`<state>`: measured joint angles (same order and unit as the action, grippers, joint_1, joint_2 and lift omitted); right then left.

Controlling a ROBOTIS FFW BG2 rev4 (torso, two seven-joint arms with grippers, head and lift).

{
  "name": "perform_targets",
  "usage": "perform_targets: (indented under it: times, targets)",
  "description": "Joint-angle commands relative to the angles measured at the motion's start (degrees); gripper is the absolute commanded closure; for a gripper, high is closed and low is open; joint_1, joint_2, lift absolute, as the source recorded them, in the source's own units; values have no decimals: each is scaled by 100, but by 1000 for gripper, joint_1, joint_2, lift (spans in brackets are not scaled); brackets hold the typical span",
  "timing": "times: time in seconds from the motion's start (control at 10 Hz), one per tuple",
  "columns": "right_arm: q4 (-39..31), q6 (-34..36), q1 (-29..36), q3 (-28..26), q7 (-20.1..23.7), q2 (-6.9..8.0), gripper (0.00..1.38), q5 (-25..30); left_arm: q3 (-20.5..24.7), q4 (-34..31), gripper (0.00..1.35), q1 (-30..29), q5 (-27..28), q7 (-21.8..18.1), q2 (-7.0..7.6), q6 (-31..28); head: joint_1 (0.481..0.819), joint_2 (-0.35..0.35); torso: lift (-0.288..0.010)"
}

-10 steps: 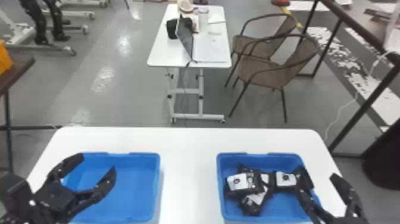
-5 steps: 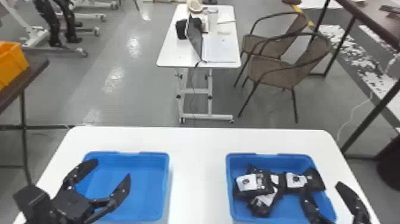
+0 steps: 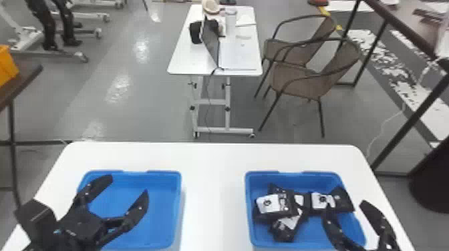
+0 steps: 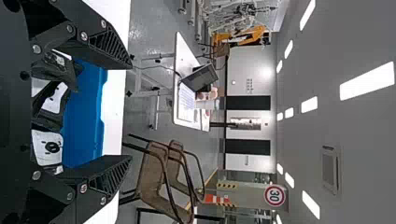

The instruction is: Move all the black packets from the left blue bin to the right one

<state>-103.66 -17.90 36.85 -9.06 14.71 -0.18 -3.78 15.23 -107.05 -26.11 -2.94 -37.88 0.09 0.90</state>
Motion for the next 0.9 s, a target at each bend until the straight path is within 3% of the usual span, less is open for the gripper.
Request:
perform_targets:
  times: [0.0,0.8]
  targets:
    - [13,23,-11,0,6,23,369,-9,-47,0,107,9,-58,0,-24,-117,695,-34,0]
    - [48,94,-55,35,59,23,367,-53,-100,0,107,62,-137,0,-24,-257,695,-44,0]
